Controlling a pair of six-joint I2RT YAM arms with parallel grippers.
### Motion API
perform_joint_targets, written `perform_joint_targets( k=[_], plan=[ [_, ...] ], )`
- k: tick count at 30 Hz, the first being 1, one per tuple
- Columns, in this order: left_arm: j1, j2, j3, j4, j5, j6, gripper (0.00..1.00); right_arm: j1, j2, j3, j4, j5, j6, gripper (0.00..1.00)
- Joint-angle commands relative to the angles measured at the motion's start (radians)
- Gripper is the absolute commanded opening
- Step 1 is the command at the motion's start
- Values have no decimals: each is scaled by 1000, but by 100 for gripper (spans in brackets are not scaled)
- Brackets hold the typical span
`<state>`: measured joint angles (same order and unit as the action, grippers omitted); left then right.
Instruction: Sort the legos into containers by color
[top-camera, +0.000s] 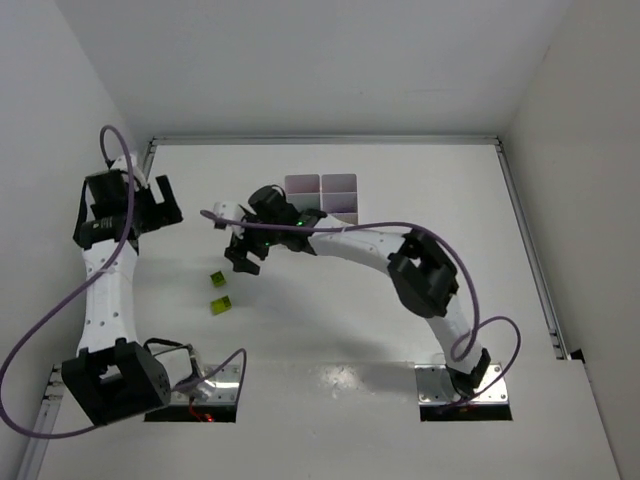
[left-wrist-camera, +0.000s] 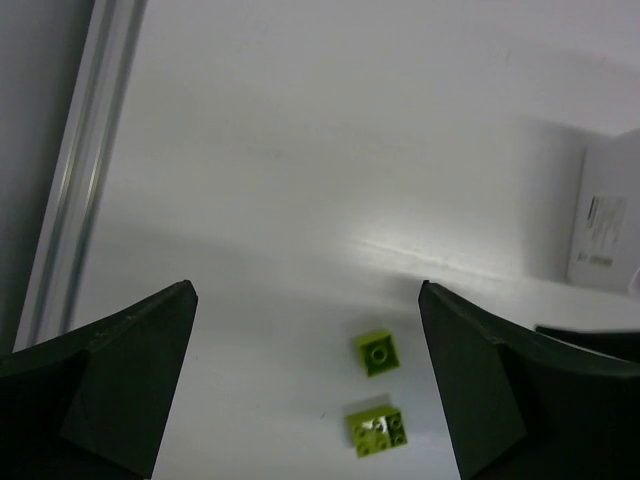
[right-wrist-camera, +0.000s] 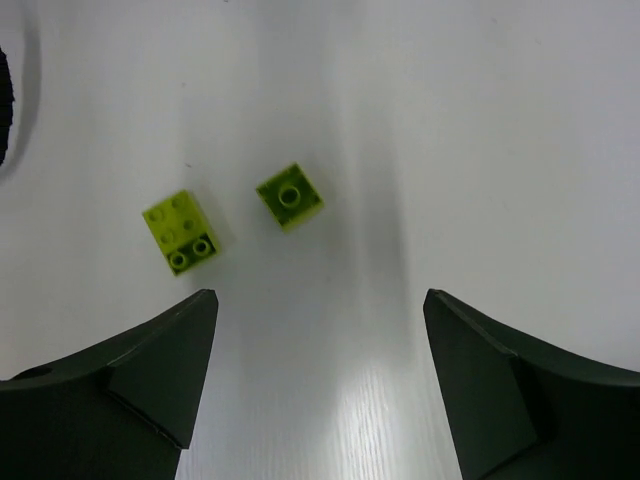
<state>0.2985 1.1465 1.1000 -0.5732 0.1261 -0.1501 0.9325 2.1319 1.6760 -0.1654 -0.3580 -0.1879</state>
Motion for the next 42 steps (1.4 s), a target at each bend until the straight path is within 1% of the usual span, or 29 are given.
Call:
perform_joint_targets(
  k=[1,2,3,4,5,9,12,15,18,21,25,26,28,30,32,37,40,41,42],
  plan=[
    [74,-74,-22,-82,183,147,100,5,95,103,94,-150,-7,84],
    [106,-94,-35,-115,229,196,100,5,106,103,134,-183,-16,86],
    [122,-94,-51,-132,247,220,100,5,118,70,183,-249,-16,86],
    [135,-109,-51,-149,256,240,100,5,128,70,234,-275,-28,88],
    [161,-119,-61,-172,285,277,100,5,141,89,234,-318,-71,89],
    [194,-119,-74,-212,305,340,100,5,232,178,199,-375,-132,89],
    [221,-105,-92,-235,339,369,100,14,295,238,173,-375,-182,89],
    [249,-65,-92,-244,359,380,100,35,361,313,135,-364,-194,89],
    [270,-38,-60,-263,386,389,100,46,404,375,112,-352,-203,89],
    [280,-16,-46,-274,402,399,100,55,427,386,112,-329,-212,89],
    [289,-5,-26,-283,402,417,100,65,456,396,89,-320,-234,83],
    [289,4,-17,-283,392,417,100,65,456,422,89,-311,-234,75],
    [289,15,-8,-283,392,417,100,74,467,433,85,-311,-225,67],
    [289,25,-8,-292,392,417,100,74,476,451,86,-299,-225,62],
    [289,25,4,-292,392,426,100,74,487,475,73,-288,-216,59],
    [289,36,15,-301,392,435,100,83,510,516,14,-237,-203,59],
    [289,45,15,-301,392,435,100,83,510,507,1,-226,-203,51],
    [289,45,15,-301,403,435,100,83,499,507,1,-217,-203,48],
    [289,45,15,-301,403,435,100,83,499,498,1,-217,-203,46]
  ],
)
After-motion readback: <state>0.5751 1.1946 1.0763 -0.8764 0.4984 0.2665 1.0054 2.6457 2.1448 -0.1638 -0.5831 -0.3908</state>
